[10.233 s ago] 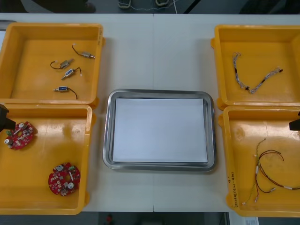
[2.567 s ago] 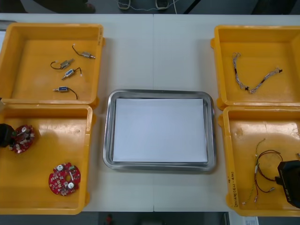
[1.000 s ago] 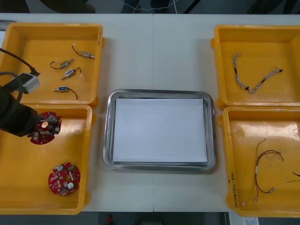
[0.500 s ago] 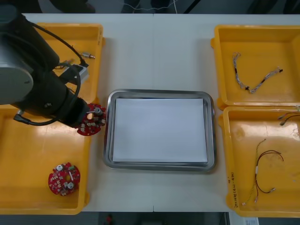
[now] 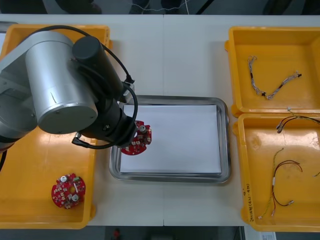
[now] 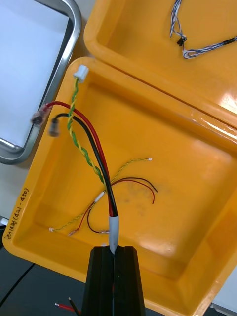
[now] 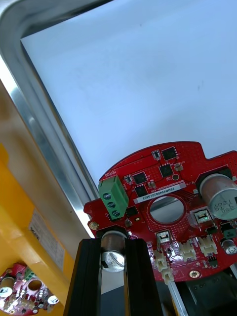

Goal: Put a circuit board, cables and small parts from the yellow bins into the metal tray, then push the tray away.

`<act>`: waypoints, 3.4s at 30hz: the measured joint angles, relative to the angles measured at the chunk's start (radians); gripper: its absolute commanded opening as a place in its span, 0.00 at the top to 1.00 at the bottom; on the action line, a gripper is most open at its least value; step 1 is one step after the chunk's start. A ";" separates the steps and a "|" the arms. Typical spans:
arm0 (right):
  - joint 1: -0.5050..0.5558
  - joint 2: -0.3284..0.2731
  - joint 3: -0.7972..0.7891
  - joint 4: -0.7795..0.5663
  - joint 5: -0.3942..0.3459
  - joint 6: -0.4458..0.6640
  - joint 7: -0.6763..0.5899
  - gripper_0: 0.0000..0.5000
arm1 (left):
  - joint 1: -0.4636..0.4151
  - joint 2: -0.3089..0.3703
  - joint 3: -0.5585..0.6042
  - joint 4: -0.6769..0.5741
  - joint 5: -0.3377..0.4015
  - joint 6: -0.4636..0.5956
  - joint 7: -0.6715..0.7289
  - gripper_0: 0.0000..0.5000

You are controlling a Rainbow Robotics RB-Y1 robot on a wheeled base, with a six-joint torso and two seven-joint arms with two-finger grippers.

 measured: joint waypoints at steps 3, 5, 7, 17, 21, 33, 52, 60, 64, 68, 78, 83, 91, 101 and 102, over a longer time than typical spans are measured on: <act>0.000 -0.026 0.026 0.000 -0.003 0.000 0.000 1.00 | 0.000 -0.007 -0.042 0.022 -0.020 -0.031 -0.001 1.00; 0.000 -0.047 0.048 0.000 -0.003 0.000 0.000 1.00 | 0.000 -0.008 -0.065 0.040 -0.025 -0.051 -0.001 1.00; 0.000 -0.062 0.068 0.000 -0.002 0.000 0.000 1.00 | 0.000 -0.009 -0.084 0.055 -0.029 -0.069 -0.001 1.00; 0.000 -0.069 0.108 -0.032 0.049 0.000 0.001 1.00 | 0.000 -0.024 -0.163 0.137 -0.073 -0.134 0.000 1.00; 0.000 -0.069 0.109 -0.032 0.050 0.000 0.001 1.00 | 0.000 -0.029 -0.193 0.170 -0.093 -0.169 0.000 1.00; 0.000 -0.069 0.145 -0.032 0.058 0.000 0.046 1.00 | 0.000 -0.030 -0.254 0.184 -0.135 -0.198 0.000 1.00; 0.000 -0.069 0.146 -0.032 0.058 0.000 0.048 1.00 | 0.000 -0.030 -0.289 0.188 -0.161 -0.221 0.001 0.00; -0.003 -0.069 0.146 -0.032 0.058 0.000 0.051 1.00 | 0.000 -0.030 -0.289 0.188 -0.158 -0.221 0.001 0.00; -0.022 -0.069 0.151 -0.032 0.052 0.000 0.058 1.00 | 0.000 -0.030 -0.274 0.187 -0.134 -0.221 0.001 0.00; -0.067 -0.069 0.195 -0.033 0.052 0.000 0.058 1.00 | 0.000 -0.030 -0.190 0.169 -0.085 -0.176 0.001 0.00; -0.276 -0.069 0.424 -0.033 0.050 0.000 0.059 1.00 | -0.003 -0.029 0.060 0.093 -0.012 -0.002 0.002 0.00; -0.395 -0.069 0.607 -0.032 0.085 0.000 0.061 1.00 | -0.014 -0.011 0.111 0.093 0.013 0.030 0.002 0.00; -0.568 -0.008 0.853 0.024 0.166 0.001 0.125 1.00 | -0.014 0.049 0.271 0.139 0.068 0.061 0.002 0.00; -0.696 0.167 1.024 0.131 0.300 0.000 0.193 1.00 | -0.031 0.106 0.351 0.322 0.047 0.064 0.002 0.00; -0.708 0.179 1.045 0.142 0.309 -0.001 0.200 1.00 | -0.036 0.109 0.355 0.342 0.043 0.064 0.002 0.00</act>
